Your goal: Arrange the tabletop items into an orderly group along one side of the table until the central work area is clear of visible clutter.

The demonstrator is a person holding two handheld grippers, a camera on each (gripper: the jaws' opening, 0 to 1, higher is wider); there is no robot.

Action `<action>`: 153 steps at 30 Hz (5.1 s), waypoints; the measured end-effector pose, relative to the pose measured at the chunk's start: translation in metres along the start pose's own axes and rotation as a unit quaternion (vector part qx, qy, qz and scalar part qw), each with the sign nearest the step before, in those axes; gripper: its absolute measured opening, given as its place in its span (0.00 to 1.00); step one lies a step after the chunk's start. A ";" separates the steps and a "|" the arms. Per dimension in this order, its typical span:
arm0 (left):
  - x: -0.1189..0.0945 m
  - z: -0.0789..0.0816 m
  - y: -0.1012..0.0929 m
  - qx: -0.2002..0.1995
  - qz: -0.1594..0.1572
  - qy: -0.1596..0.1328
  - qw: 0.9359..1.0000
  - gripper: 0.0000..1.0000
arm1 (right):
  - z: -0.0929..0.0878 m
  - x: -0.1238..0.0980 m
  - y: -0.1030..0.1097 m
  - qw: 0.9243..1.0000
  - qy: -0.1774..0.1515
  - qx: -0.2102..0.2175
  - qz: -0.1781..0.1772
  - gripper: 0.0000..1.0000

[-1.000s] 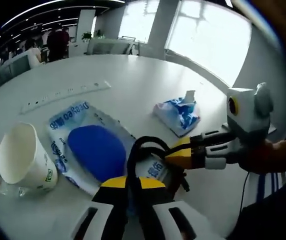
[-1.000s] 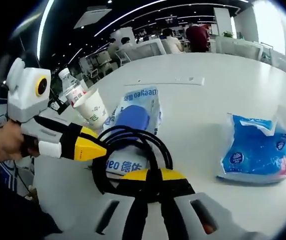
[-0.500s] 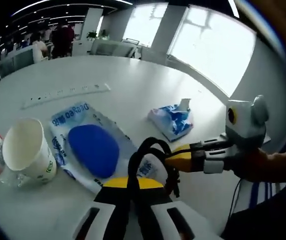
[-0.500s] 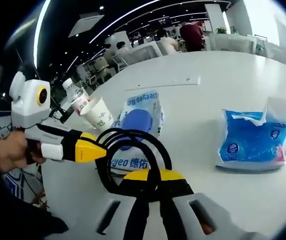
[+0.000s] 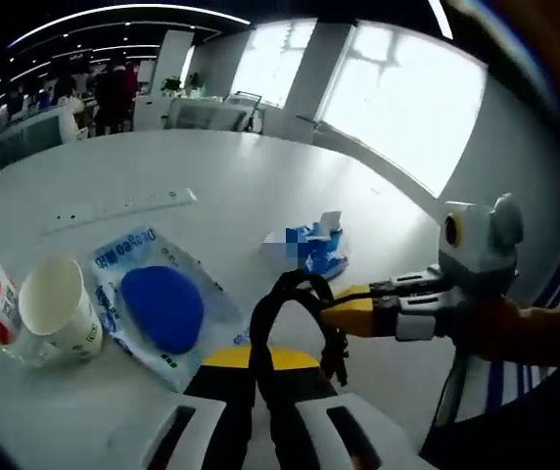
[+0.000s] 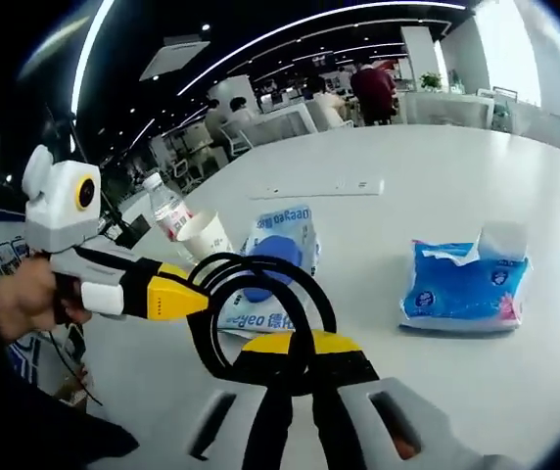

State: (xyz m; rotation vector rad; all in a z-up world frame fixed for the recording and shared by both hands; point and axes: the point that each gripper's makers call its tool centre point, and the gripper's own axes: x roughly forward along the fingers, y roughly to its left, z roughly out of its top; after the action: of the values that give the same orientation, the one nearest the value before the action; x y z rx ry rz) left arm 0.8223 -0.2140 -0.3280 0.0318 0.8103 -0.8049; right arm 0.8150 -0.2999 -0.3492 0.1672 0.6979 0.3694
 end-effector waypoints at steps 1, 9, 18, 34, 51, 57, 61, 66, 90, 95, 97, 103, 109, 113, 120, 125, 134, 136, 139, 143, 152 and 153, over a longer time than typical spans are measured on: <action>0.001 0.001 -0.006 0.008 -0.005 0.002 1.000 0.01 | -0.001 -0.006 -0.003 1.000 -0.004 0.003 -0.004 0.00; 0.011 0.002 -0.033 0.032 -0.027 0.012 0.999 0.01 | -0.009 -0.031 -0.020 0.999 -0.011 0.024 -0.031 0.00; 0.032 -0.002 -0.051 0.023 -0.051 0.028 0.998 0.01 | -0.021 -0.047 -0.042 0.997 0.007 0.033 -0.065 0.00; 0.071 -0.020 -0.057 0.002 -0.050 0.083 0.995 0.01 | -0.047 -0.044 -0.065 0.992 0.054 0.067 -0.087 0.00; 0.087 -0.031 -0.051 0.028 -0.044 0.099 0.994 0.02 | -0.069 -0.030 -0.072 0.990 0.071 0.073 -0.092 0.01; 0.087 -0.032 -0.048 0.042 -0.040 0.104 0.993 0.03 | -0.068 -0.028 -0.071 0.990 0.073 0.070 -0.096 0.00; 0.084 -0.028 -0.044 0.043 -0.046 0.097 0.993 0.04 | -0.066 -0.026 -0.071 0.991 0.072 0.066 -0.096 0.01; 0.077 -0.021 -0.045 0.052 -0.049 0.086 0.994 0.07 | -0.062 -0.028 -0.070 0.991 0.068 0.056 -0.102 0.04; 0.024 0.006 -0.016 0.152 -0.090 0.097 0.979 0.35 | -0.040 -0.040 -0.013 0.987 -0.004 0.110 -0.116 0.38; 0.016 0.023 0.000 0.180 -0.092 0.107 0.974 0.42 | -0.039 -0.037 0.005 0.987 -0.010 0.114 -0.111 0.42; 0.014 0.032 0.007 0.189 -0.095 0.108 0.972 0.42 | -0.038 -0.036 0.012 0.987 -0.015 0.120 -0.108 0.43; 0.012 0.060 0.030 0.201 -0.100 0.104 0.969 0.42 | -0.034 -0.032 0.023 0.985 -0.027 0.132 -0.105 0.46; 0.014 0.080 0.055 0.218 -0.092 0.117 0.964 0.43 | -0.025 -0.027 0.028 0.983 -0.046 0.142 -0.108 0.48; 0.018 0.088 0.067 0.234 -0.088 0.129 0.960 0.43 | -0.023 -0.023 0.033 0.981 -0.054 0.151 -0.106 0.48; 0.030 0.096 0.090 0.253 -0.081 0.159 0.951 0.43 | -0.021 -0.010 0.045 0.977 -0.050 0.184 -0.094 0.44; 0.043 0.096 0.116 0.253 -0.062 0.184 0.948 0.41 | -0.029 0.007 0.053 0.975 -0.031 0.206 -0.081 0.43; 0.060 0.090 0.139 0.252 -0.057 0.213 0.942 0.37 | -0.034 0.020 0.052 0.955 -0.034 0.280 -0.092 0.32; 0.063 0.086 0.144 0.256 -0.053 0.224 0.939 0.37 | -0.033 0.024 0.053 0.955 -0.035 0.279 -0.095 0.32; 0.070 0.083 0.149 0.258 -0.053 0.232 0.936 0.35 | -0.032 0.029 0.056 0.954 -0.034 0.282 -0.095 0.31; 0.077 0.079 0.159 0.265 -0.042 0.243 0.932 0.34 | -0.035 0.039 0.059 0.951 -0.025 0.297 -0.088 0.30; 0.086 0.065 0.178 0.254 -0.032 0.270 0.928 0.31 | -0.034 0.049 0.067 0.946 -0.009 0.318 -0.069 0.28; 0.087 0.064 0.178 0.253 -0.032 0.270 0.929 0.29 | -0.034 0.050 0.067 0.944 -0.009 0.322 -0.068 0.28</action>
State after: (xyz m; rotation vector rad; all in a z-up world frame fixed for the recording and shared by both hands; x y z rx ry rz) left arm 1.0158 -0.1628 -0.3876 0.7163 1.1017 -1.0711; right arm 0.8093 -0.2177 -0.3863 0.7390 0.7890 -0.0062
